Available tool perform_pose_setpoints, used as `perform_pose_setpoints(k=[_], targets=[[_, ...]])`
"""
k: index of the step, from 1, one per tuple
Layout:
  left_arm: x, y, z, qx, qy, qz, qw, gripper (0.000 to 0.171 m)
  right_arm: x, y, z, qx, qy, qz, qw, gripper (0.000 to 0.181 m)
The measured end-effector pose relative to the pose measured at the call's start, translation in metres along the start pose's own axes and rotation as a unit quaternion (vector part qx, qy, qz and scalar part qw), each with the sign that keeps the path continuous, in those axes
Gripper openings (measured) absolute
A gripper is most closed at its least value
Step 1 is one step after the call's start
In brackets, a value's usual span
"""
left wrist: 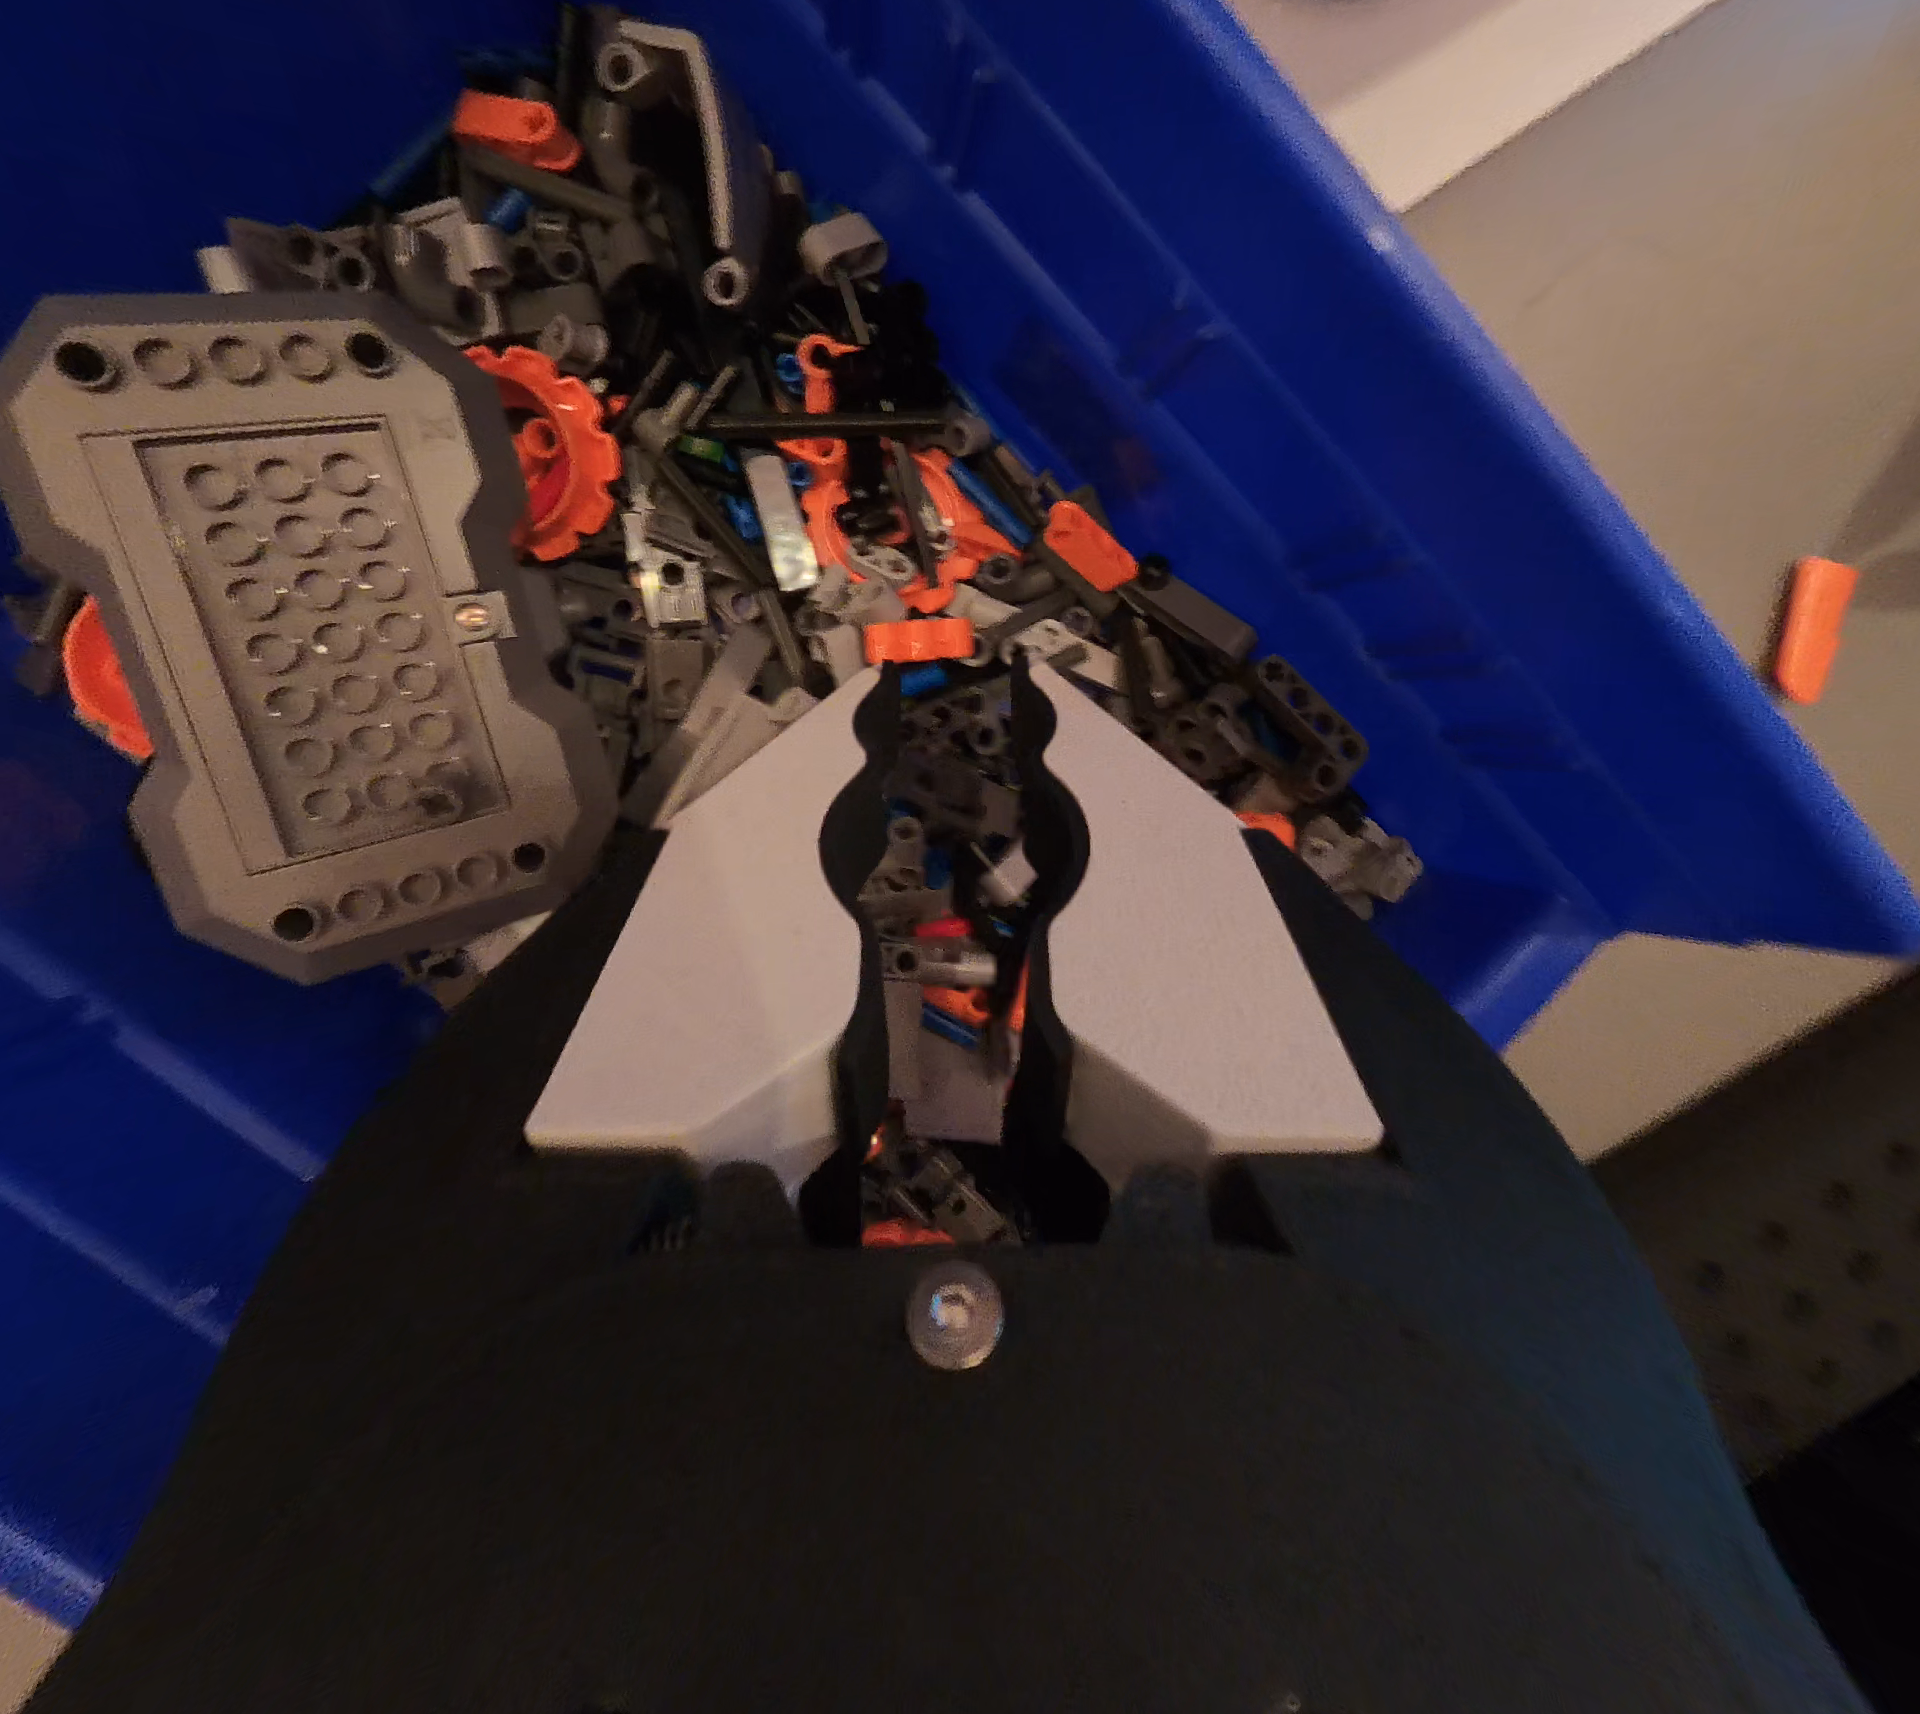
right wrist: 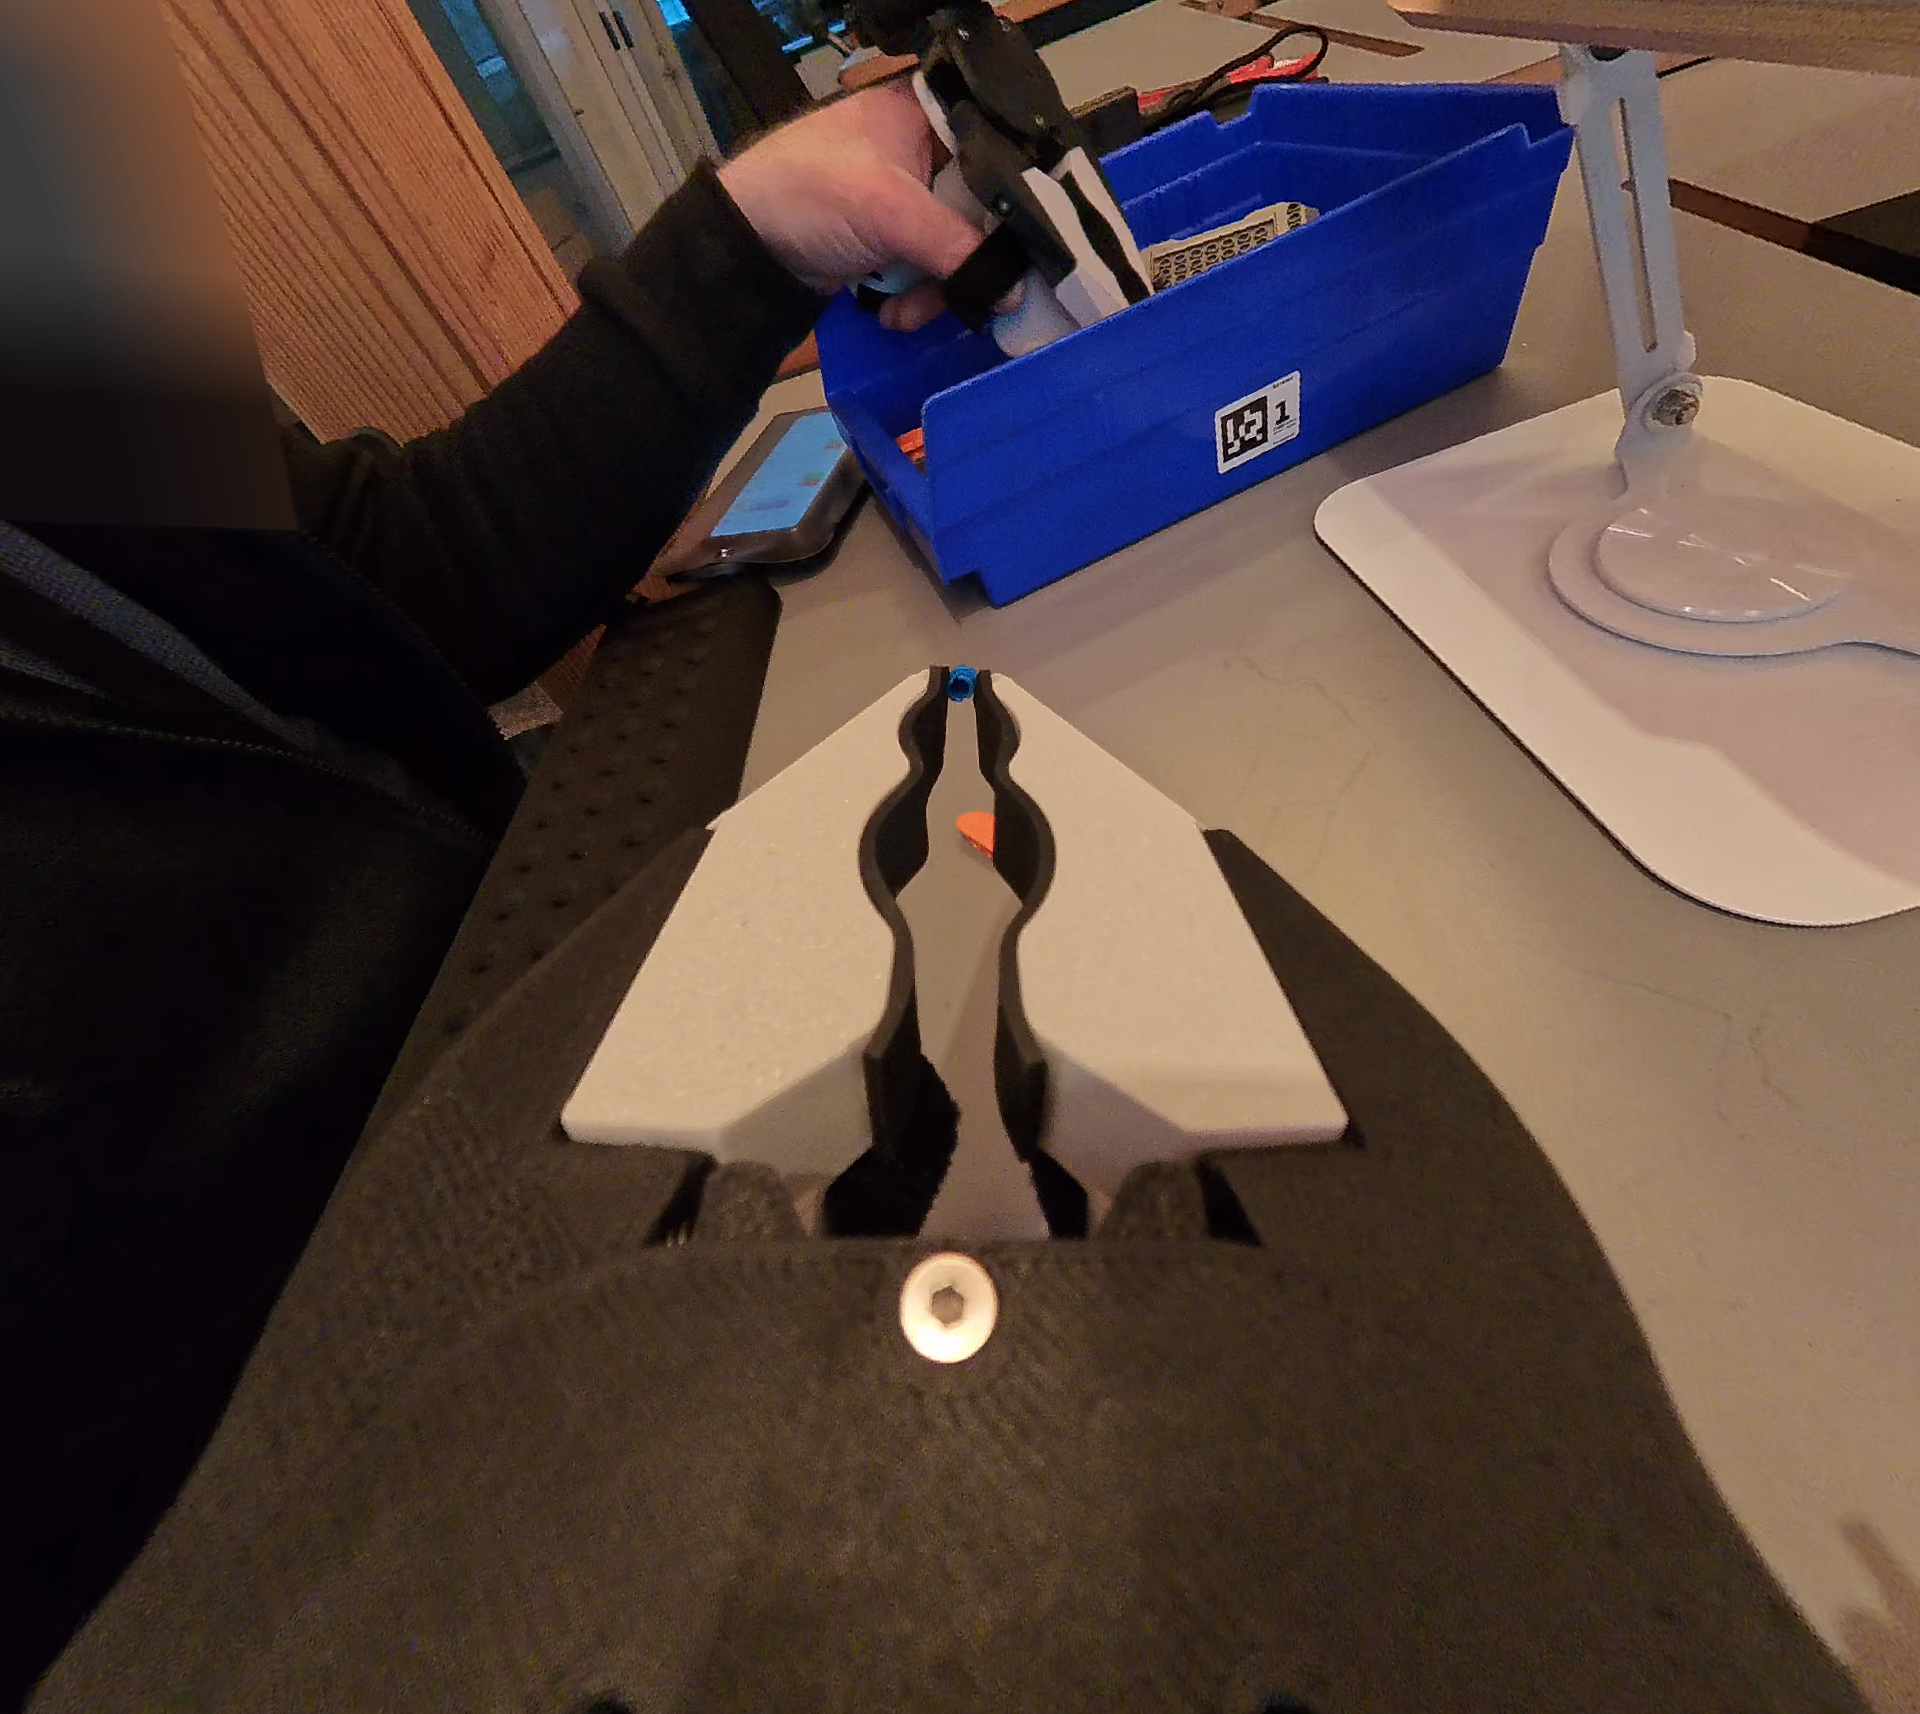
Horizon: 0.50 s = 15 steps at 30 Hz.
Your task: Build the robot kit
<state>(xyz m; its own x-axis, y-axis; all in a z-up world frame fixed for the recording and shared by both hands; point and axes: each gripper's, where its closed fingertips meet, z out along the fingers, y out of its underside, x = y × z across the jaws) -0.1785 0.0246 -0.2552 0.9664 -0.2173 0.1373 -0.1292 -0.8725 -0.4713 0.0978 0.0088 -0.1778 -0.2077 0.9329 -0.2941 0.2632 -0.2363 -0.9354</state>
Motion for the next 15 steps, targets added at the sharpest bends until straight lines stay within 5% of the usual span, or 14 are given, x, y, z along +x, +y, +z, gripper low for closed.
perform_pose_setpoints(k=[15], targets=[[-0.01, 0.003, 0.02, -0.025, -0.018, -0.003, 1.0, 0.014, 0.002, -0.001, -0.002, 0.003, 0.0, 0.004, 1.0, 0.003]])
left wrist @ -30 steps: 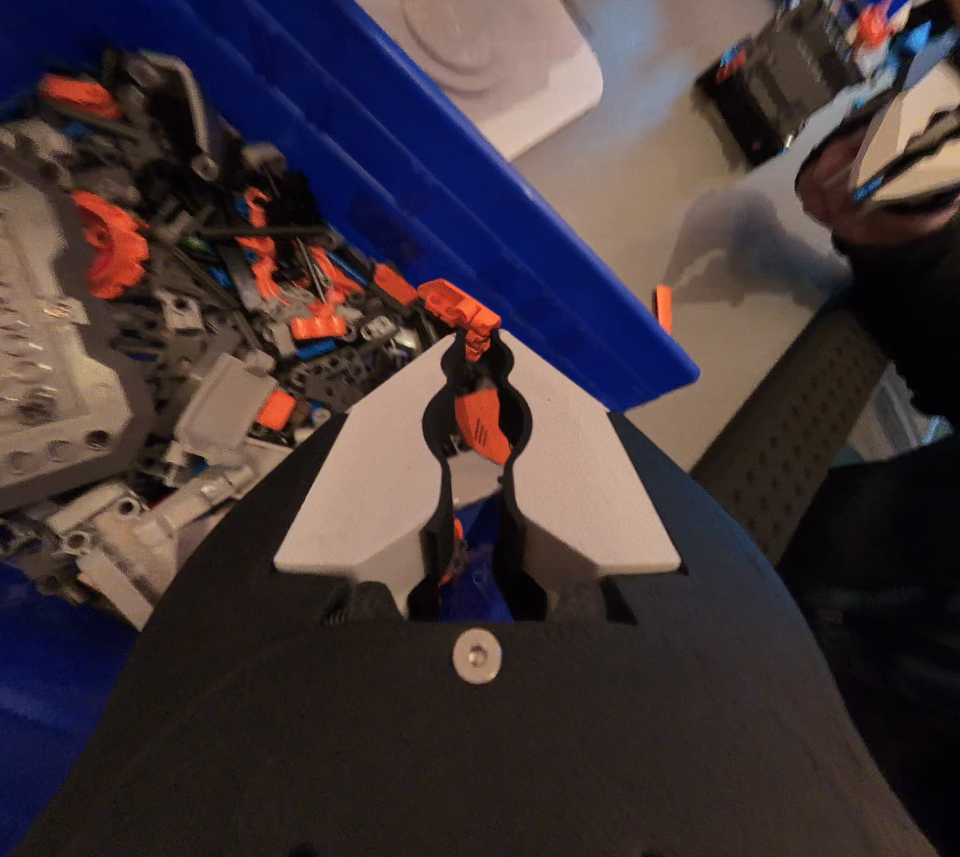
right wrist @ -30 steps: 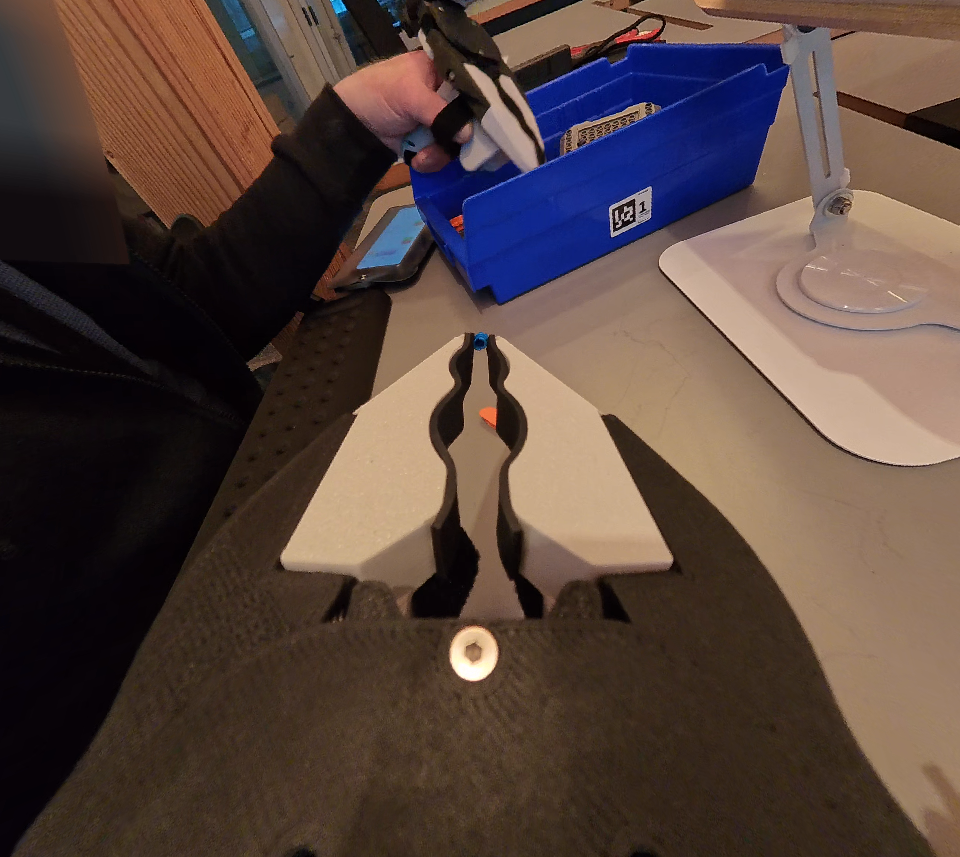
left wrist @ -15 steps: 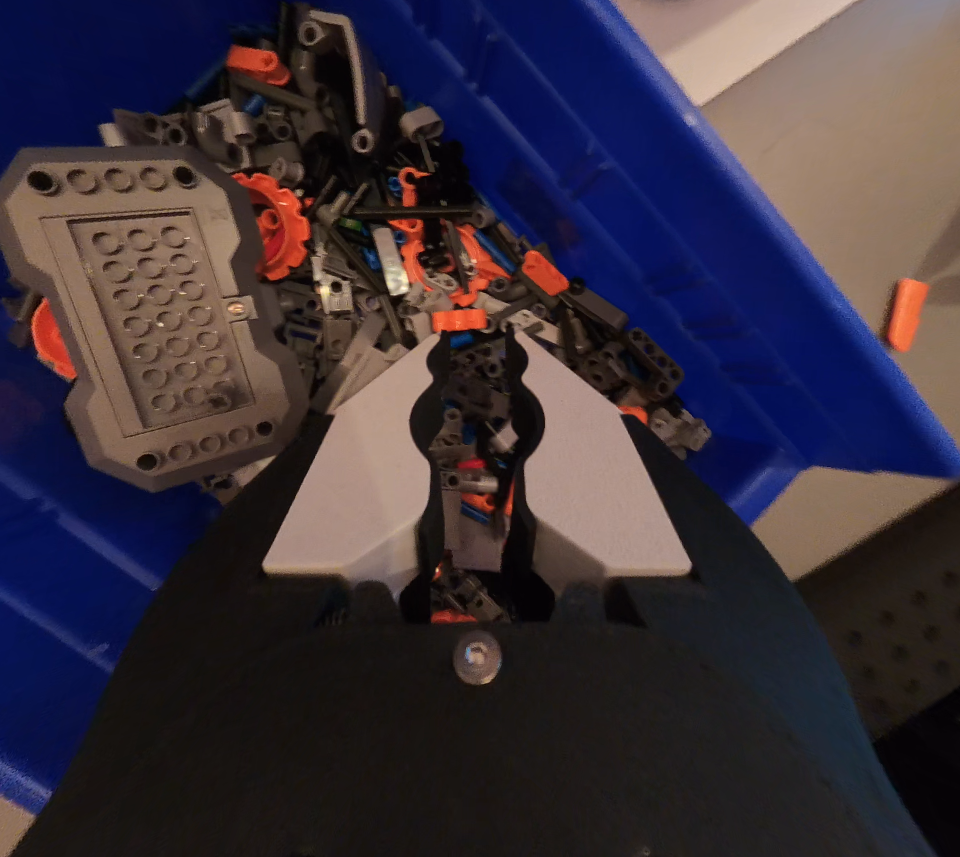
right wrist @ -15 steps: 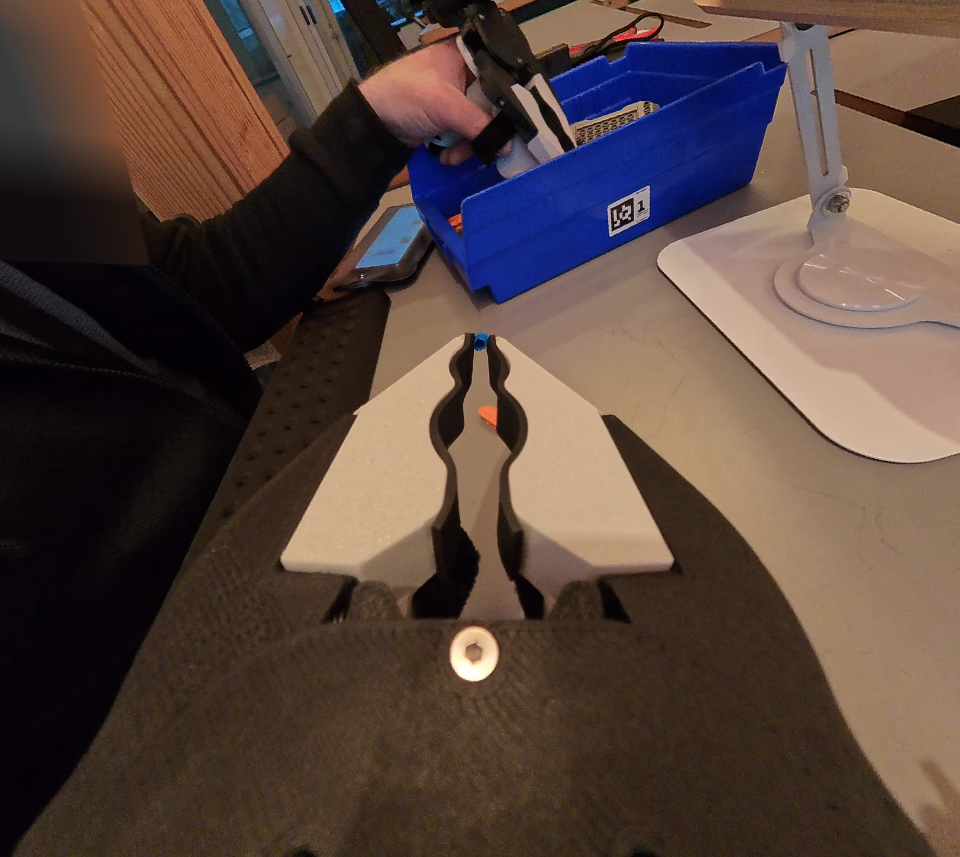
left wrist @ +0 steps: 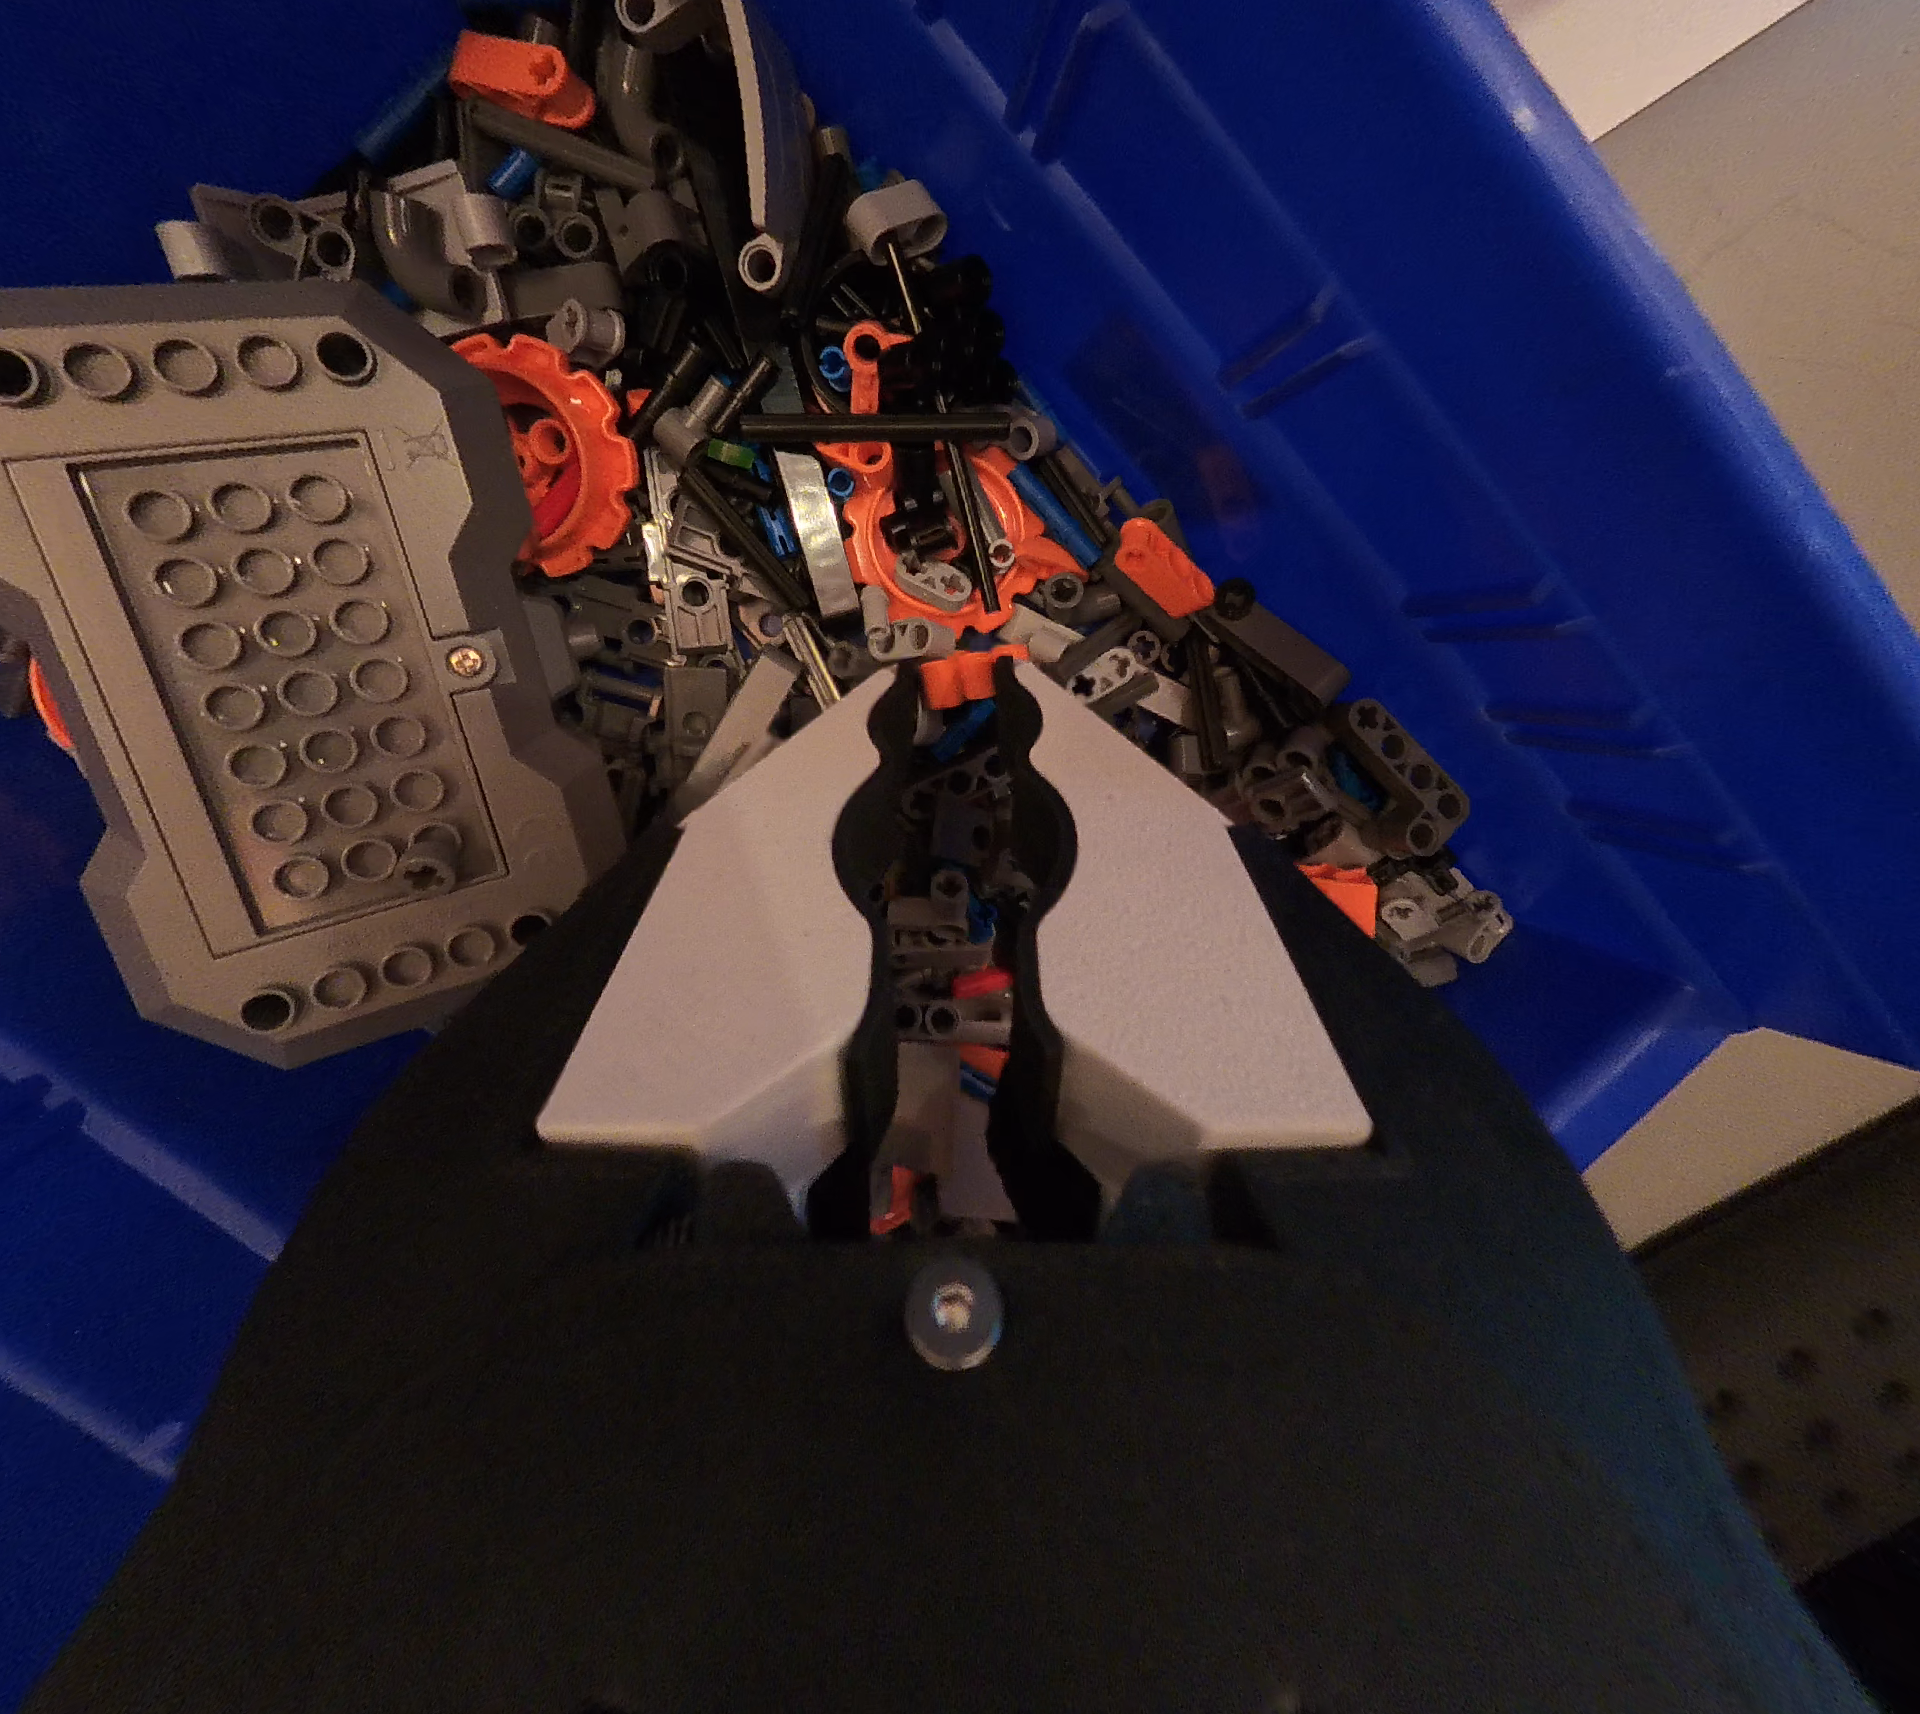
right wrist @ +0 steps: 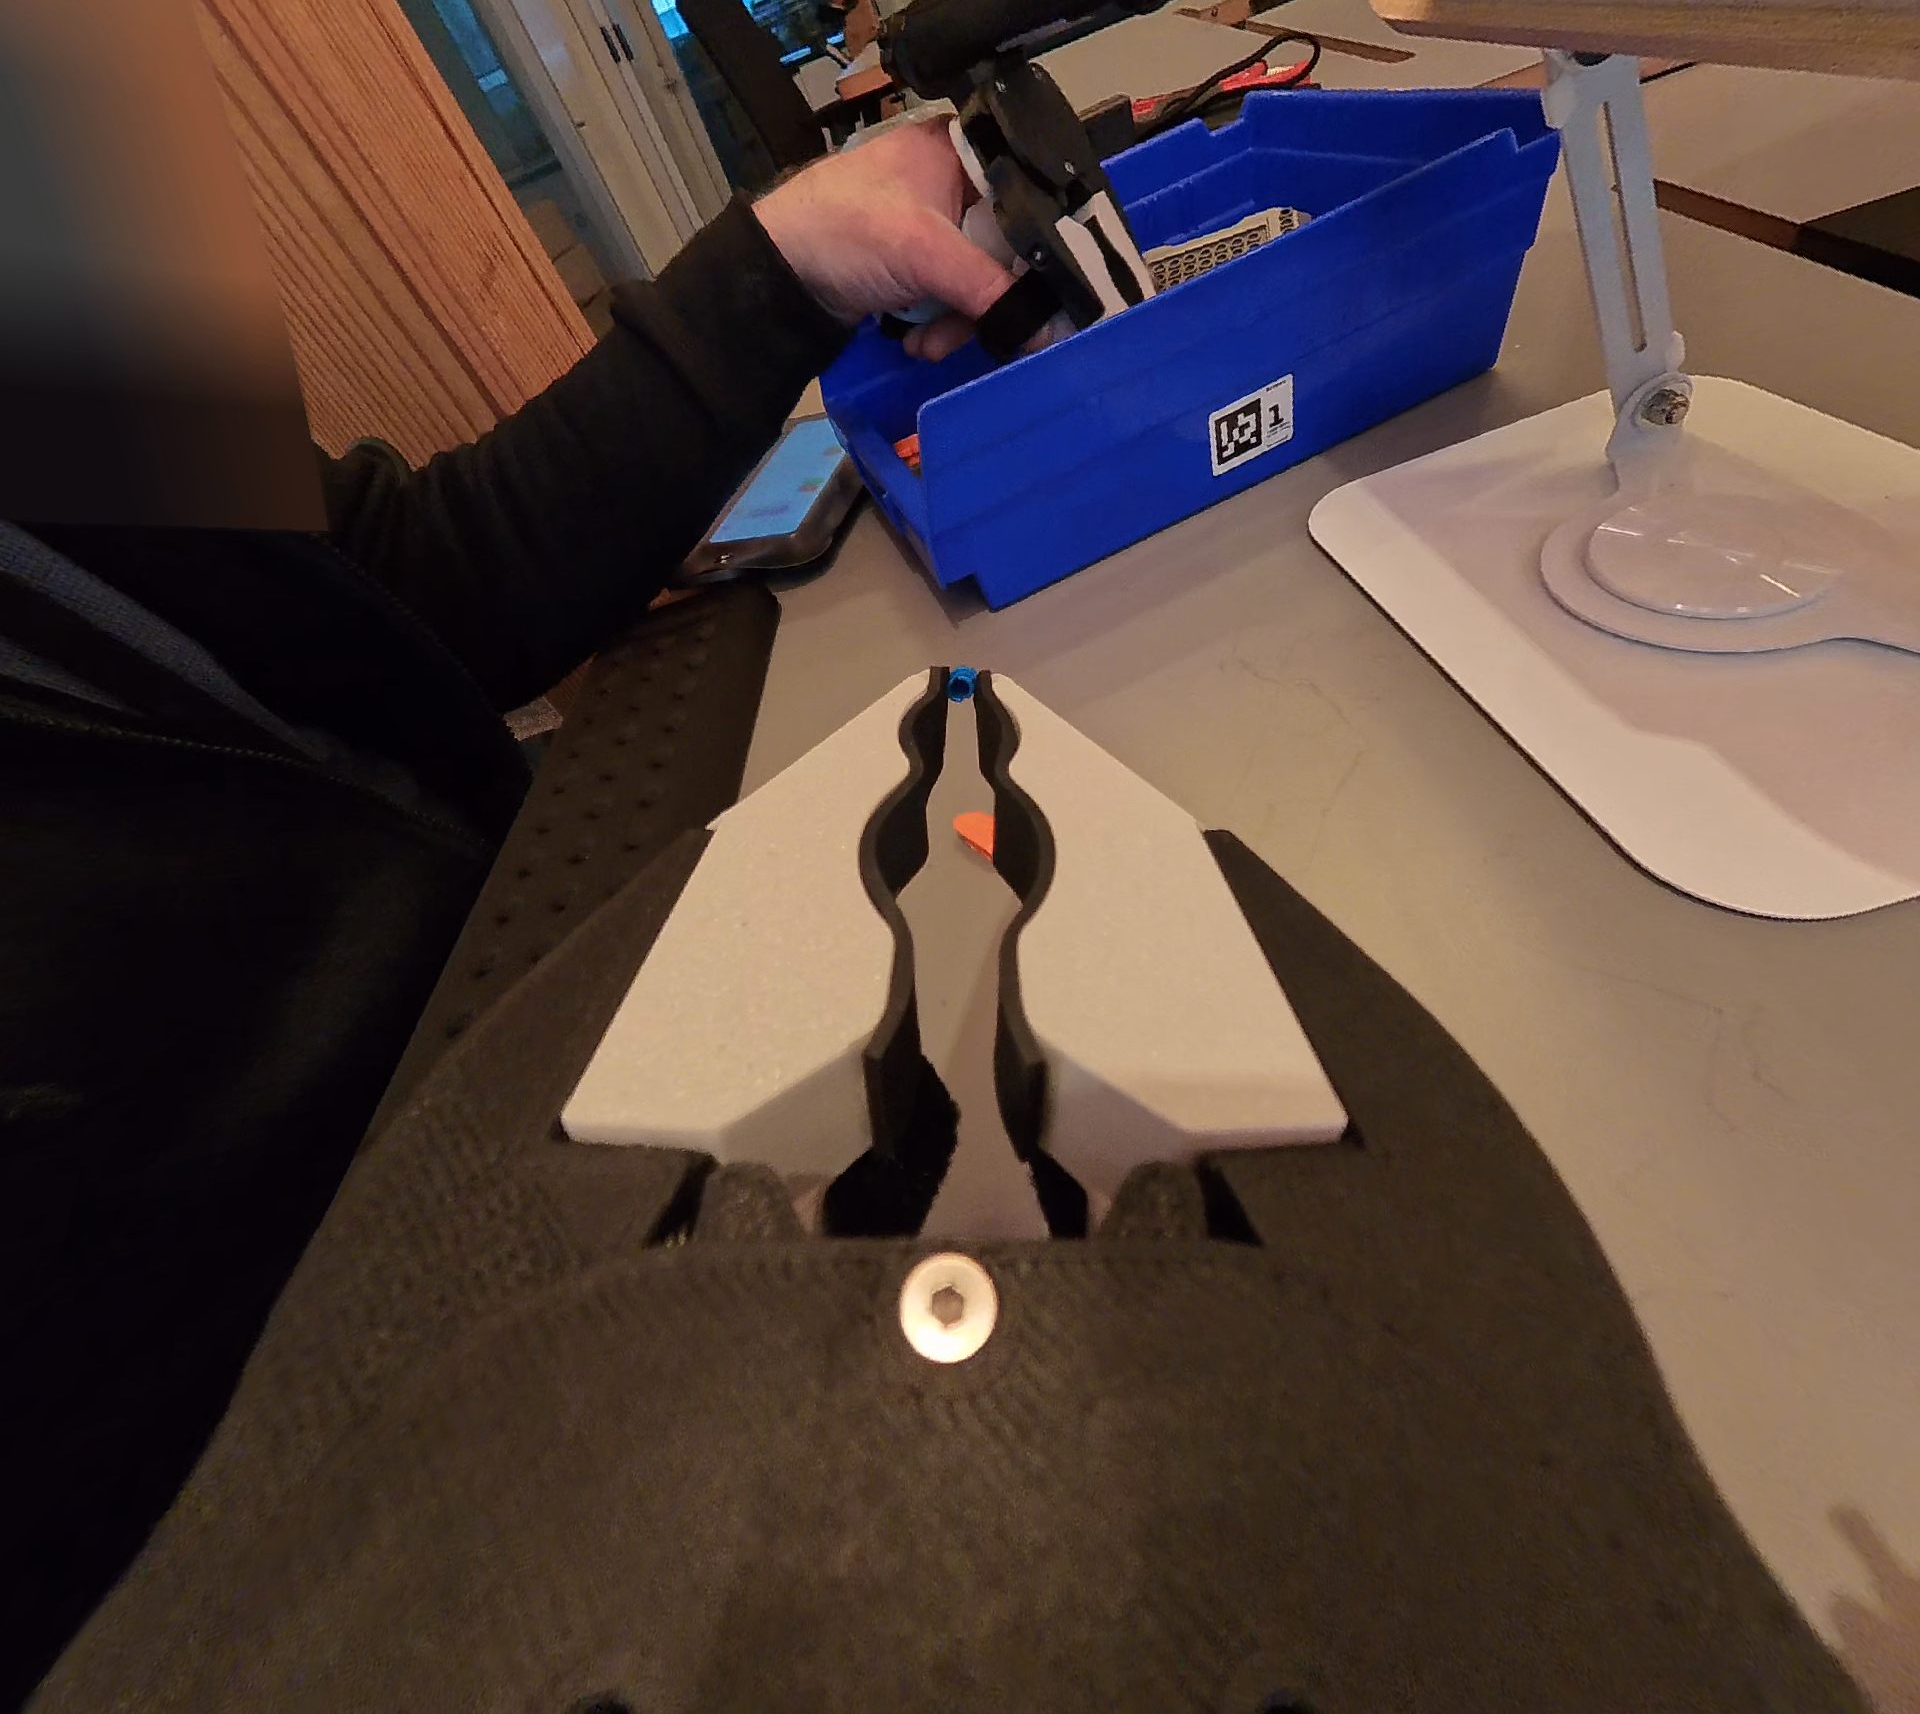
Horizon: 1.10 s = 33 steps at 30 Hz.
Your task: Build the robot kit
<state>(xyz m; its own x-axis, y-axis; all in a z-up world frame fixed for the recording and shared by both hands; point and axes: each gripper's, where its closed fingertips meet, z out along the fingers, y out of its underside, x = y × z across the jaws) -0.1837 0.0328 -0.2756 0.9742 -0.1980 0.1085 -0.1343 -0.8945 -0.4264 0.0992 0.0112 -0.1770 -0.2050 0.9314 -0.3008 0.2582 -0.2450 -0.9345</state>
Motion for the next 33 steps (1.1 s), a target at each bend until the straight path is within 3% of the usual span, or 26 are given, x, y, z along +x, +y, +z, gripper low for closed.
perform_pose_setpoints(k=[6, 9, 12, 16, 24, 33], targets=[[0.007, 0.02, -0.014, -0.053, 0.003, -0.001, 0.999, 0.011, 0.0, 0.0, 0.0, 0.0, -0.001, 0.0, 1.0, 0.003], [0.014, -0.005, -0.018, 0.007, 0.019, 0.02, 1.0, 0.016, 0.0, 0.0, 0.0, 0.0, -0.001, 0.0, 1.0, 0.003], [0.013, -0.016, -0.007, 0.019, 0.014, 0.042, 0.999, 0.016, 0.0, 0.0, 0.0, 0.0, -0.001, -0.001, 1.0, 0.003], [0.012, -0.02, 0.008, 0.017, 0.021, 0.034, 0.999, 0.018, -0.001, -0.001, 0.0, 0.001, -0.001, -0.001, 1.0, 0.003], [0.009, -0.013, 0.01, 0.01, 0.023, 0.033, 0.999, 0.002, -0.001, -0.001, -0.001, 0.002, -0.001, 0.0, 1.0, 0.003], [0.019, -0.011, 0.009, 0.015, 0.049, 0.039, 0.998, 0.015, -0.001, -0.001, 0.0, 0.002, -0.002, -0.001, 1.0, 0.003]])
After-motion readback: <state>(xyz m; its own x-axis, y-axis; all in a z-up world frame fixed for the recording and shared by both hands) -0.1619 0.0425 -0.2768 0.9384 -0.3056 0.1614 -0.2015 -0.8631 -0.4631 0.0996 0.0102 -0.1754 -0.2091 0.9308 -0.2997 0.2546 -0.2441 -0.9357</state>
